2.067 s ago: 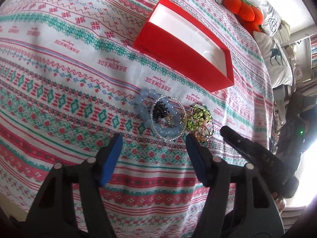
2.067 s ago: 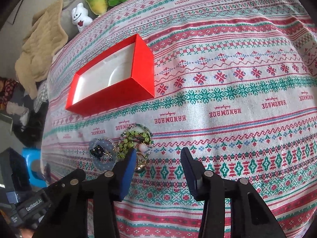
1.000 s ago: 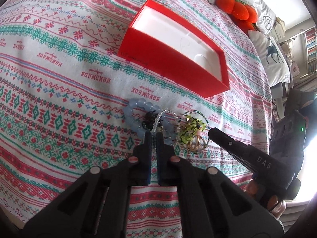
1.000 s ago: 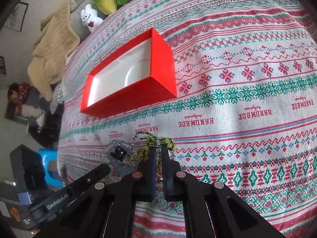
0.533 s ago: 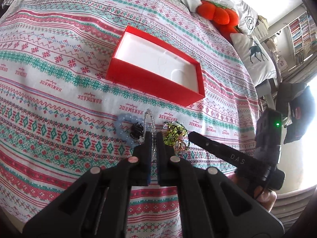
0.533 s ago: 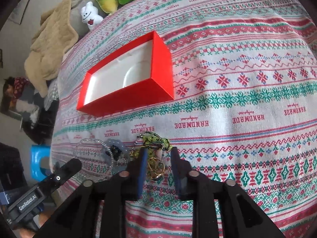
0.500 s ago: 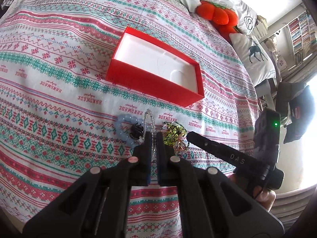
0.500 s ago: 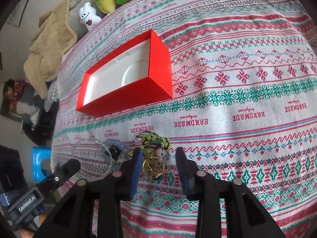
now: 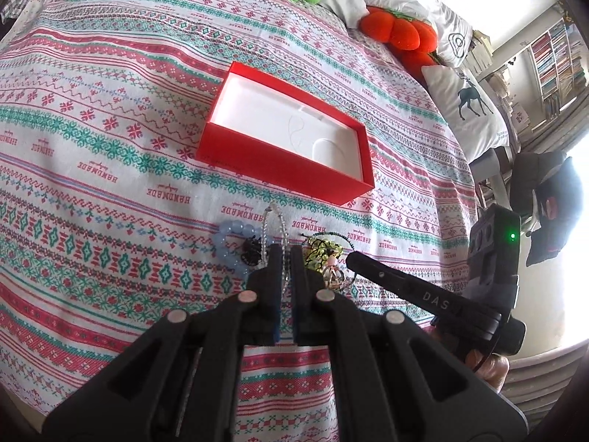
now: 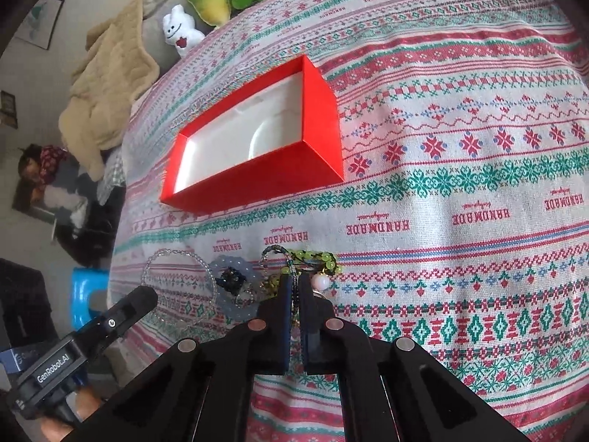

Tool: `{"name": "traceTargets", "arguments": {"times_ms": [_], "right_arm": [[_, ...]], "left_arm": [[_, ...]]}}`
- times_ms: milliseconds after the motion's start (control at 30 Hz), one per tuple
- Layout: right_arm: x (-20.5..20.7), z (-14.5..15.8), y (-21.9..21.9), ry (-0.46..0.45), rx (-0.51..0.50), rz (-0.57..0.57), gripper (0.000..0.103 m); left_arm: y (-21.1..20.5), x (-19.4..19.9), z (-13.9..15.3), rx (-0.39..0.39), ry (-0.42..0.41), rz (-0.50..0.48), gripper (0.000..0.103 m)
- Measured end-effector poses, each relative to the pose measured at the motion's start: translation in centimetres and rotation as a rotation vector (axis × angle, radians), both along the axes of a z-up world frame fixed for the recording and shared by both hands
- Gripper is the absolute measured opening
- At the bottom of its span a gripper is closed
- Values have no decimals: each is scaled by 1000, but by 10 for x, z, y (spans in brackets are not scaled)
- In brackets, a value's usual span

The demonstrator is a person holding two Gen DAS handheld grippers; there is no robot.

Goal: Organize jewelry
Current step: 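Carry both bracelets into the red box and open both grippers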

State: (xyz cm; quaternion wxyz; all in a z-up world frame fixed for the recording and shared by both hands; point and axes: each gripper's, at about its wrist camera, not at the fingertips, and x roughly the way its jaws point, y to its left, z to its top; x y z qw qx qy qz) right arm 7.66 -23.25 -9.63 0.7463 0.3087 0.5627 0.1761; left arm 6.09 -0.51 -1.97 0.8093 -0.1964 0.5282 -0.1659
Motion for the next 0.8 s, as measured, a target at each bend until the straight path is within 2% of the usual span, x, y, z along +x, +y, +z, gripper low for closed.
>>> {"name": "traceTargets", "arguments": {"times_ms": [267, 500, 667, 800], "right_arm": [[-4, 30, 5, -132, 69, 41, 3], [4, 51, 2, -205, 109, 35, 3], [17, 71, -5, -272, 114, 17, 3], [35, 81, -5, -305, 87, 0, 3]], "left_arm": [[2, 3, 15, -2, -42, -13, 5], [4, 15, 39, -49, -95, -12, 5], [0, 33, 53, -84, -136, -18, 5], [-2, 50, 52, -105, -159, -19, 5]]}}
